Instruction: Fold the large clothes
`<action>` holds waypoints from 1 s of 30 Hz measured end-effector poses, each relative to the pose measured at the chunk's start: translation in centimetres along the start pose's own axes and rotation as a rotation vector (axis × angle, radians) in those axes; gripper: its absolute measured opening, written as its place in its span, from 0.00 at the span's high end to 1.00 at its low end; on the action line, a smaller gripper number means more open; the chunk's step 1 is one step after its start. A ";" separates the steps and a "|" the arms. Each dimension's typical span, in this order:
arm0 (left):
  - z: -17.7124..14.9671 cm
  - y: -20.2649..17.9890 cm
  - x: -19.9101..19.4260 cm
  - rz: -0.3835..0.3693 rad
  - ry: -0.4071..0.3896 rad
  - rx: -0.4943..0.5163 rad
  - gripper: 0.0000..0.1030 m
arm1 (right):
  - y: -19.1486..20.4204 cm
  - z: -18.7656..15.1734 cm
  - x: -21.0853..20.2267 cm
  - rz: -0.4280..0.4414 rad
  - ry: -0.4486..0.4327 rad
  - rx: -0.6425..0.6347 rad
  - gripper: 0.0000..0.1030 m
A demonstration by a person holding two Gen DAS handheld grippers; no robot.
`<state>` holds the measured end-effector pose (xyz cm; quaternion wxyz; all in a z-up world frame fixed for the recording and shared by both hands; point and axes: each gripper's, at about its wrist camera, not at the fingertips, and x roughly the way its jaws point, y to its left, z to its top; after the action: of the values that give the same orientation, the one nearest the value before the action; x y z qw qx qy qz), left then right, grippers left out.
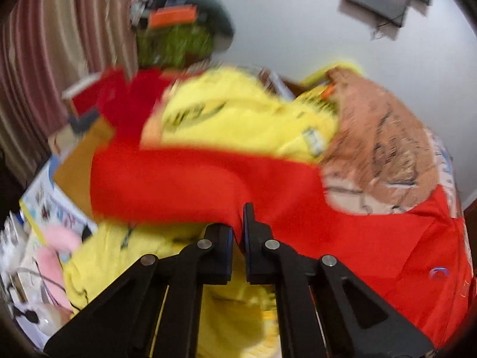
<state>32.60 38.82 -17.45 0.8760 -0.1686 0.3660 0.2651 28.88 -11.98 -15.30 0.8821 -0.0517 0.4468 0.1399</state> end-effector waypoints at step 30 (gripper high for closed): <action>-14.9 -35.6 -6.1 -0.492 0.200 0.565 0.96 | -6.2 -1.6 -3.6 -0.012 -0.052 0.002 0.00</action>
<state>41.72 0.84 -19.41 0.8854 -0.0285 0.4566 -0.0819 27.47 -18.99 -13.53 0.8943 -0.0500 0.4235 0.1356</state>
